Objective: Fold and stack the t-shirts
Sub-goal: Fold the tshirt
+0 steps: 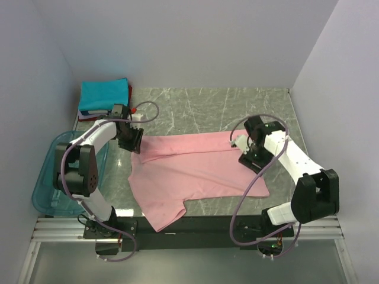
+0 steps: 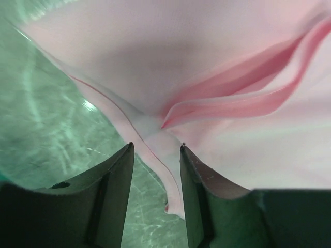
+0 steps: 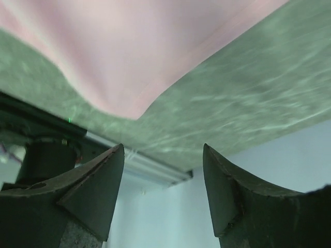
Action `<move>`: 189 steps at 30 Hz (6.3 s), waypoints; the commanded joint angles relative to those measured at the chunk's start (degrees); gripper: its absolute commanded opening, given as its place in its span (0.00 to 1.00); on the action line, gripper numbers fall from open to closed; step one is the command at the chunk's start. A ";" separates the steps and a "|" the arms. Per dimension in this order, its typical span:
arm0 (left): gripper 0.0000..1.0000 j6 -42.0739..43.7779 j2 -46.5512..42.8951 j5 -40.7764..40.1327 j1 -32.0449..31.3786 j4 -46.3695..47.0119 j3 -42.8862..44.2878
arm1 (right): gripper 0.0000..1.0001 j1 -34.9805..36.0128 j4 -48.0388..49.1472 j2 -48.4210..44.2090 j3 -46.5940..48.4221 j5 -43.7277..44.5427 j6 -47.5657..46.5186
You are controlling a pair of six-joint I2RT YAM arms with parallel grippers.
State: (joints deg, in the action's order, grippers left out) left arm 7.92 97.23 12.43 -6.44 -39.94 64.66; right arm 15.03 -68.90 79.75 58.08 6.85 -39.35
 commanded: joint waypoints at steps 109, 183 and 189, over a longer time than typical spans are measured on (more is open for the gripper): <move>0.38 4.11 15.45 23.70 -21.77 -1.63 16.82 | 0.31 -4.39 17.66 34.51 40.35 -15.20 15.36; 0.61 35.23 -31.58 11.74 -23.53 -12.97 -20.72 | 0.55 -3.07 32.43 -7.32 -20.55 -2.46 -20.15; 0.62 33.13 -30.61 10.96 -28.53 -11.48 -21.77 | 0.47 -3.07 33.48 -5.39 -22.04 -2.11 -20.85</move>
State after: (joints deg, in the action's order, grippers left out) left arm 42.76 66.04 24.01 -32.25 -53.04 43.46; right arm 11.75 -37.60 73.47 37.26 3.68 -58.92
